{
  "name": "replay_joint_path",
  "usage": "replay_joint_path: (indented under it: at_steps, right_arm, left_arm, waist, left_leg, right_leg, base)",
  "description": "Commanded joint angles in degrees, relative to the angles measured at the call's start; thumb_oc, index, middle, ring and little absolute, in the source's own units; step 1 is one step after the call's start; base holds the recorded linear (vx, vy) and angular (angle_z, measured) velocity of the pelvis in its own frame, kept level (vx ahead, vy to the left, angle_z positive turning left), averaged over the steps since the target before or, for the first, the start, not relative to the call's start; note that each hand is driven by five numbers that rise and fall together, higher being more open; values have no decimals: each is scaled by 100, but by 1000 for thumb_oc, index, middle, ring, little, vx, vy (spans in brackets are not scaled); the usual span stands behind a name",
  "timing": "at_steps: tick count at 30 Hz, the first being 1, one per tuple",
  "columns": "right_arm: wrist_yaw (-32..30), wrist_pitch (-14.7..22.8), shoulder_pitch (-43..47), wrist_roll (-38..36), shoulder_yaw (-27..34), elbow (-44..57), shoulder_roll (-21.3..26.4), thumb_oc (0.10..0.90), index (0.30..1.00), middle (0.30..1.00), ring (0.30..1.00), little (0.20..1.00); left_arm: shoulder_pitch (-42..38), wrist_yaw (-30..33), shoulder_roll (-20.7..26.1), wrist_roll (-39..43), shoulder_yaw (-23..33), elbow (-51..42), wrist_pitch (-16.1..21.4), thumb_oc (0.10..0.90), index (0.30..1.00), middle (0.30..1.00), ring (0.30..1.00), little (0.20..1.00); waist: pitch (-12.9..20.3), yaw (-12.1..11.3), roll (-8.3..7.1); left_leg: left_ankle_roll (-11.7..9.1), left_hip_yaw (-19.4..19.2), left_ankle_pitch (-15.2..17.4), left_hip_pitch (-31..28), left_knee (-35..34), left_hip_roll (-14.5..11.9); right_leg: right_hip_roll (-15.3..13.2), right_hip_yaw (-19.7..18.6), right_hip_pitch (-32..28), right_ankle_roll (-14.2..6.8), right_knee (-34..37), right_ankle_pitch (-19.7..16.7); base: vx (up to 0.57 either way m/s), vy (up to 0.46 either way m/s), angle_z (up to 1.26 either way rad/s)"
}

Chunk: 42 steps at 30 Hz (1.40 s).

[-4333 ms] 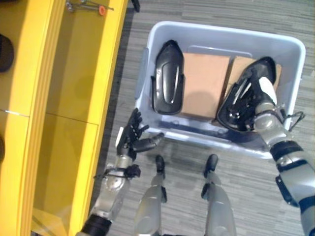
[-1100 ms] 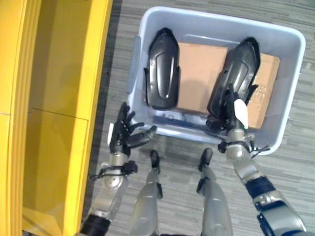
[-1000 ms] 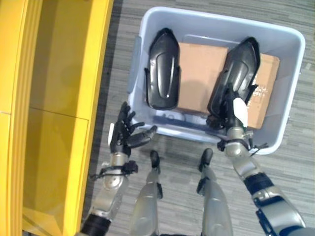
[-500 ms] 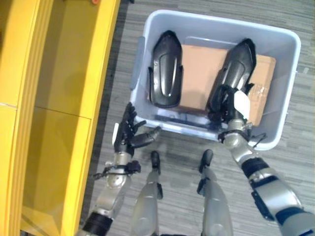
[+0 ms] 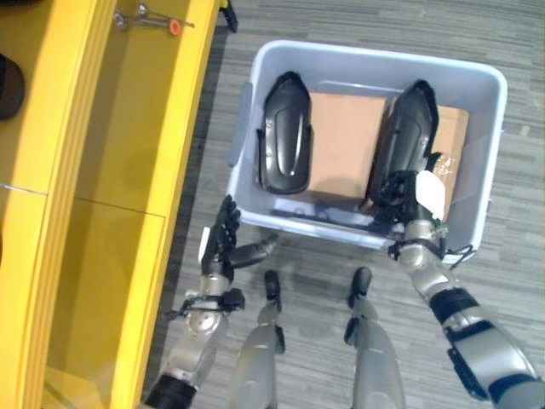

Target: Move parts from the plastic box to the shelf.

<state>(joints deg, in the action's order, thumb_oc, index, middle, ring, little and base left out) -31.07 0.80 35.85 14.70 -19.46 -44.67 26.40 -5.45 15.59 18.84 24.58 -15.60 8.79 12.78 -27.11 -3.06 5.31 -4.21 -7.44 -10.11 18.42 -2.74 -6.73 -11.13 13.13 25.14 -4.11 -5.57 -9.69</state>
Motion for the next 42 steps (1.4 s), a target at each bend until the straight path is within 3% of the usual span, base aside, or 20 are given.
replay_joint_path:
  at_steps: [1,13,27,42]
  right_arm:
    - [674,-64,-367,81,-140,0,-306,400,300,300,300,300]
    - [776,-7,-1374,409,411,1291,89,400,300,300,300,300]
    - [776,391,-2380,741,1669,3876,506,400,300,300,300,300]
    - [870,764,-3242,1023,2396,5284,471,400,300,300,300,300]
  left_arm:
    - [28,40,163,110,130,-370,299,900,1000,1000,1000,1000]
    - [256,-98,213,50,296,-290,221,900,1000,1000,1000,1000]
    - [692,-417,239,-122,583,-358,73,900,1000,1000,1000,1000]
    - [1080,-624,116,-354,858,-269,-19,900,1000,1000,1000,1000]
  waist:
    - [-18,-82,-270]
    - [375,79,-388]
    - [1130,281,-522]
    - [1927,452,-563]
  left_leg:
    - [0,22,576,-442,141,166]
    - [6,-36,639,-914,43,139]
    - [10,-204,777,-1643,-88,52]
    - [-9,-362,831,-2134,-226,-37]
  right_leg:
    - [-278,25,-257,-440,-94,66]
    - [-250,-15,-704,-476,59,77]
    - [-200,-139,-1309,-532,241,172]
    - [-8,-222,-1816,-554,590,185]
  base:
    - [43,-14,0]
    - [23,-4,-2]
    - [47,-9,-6]
    - [34,-13,-3]
